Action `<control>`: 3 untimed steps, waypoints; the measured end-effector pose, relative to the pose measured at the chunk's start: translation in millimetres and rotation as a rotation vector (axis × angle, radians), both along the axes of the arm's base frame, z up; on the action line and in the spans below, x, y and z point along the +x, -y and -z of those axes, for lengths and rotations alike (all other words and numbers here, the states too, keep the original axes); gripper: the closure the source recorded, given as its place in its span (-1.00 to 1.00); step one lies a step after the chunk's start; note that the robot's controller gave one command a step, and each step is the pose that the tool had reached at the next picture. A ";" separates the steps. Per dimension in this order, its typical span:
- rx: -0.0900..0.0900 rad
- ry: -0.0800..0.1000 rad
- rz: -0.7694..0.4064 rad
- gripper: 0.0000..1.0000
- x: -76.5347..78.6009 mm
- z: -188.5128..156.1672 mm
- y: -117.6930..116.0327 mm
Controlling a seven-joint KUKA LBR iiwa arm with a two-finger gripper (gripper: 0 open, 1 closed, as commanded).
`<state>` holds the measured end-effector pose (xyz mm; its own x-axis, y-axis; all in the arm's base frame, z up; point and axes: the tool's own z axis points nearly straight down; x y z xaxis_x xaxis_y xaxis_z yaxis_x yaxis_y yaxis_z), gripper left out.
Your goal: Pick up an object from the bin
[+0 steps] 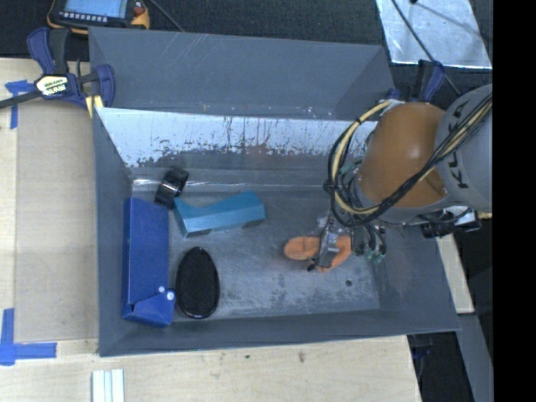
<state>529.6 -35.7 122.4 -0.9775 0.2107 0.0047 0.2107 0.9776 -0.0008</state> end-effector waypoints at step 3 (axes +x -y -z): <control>0.002 0.009 -0.306 1.00 -21.0 31.2 14.4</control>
Offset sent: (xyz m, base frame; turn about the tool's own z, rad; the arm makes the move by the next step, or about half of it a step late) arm 0.0133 0.0276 -0.0524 -0.2371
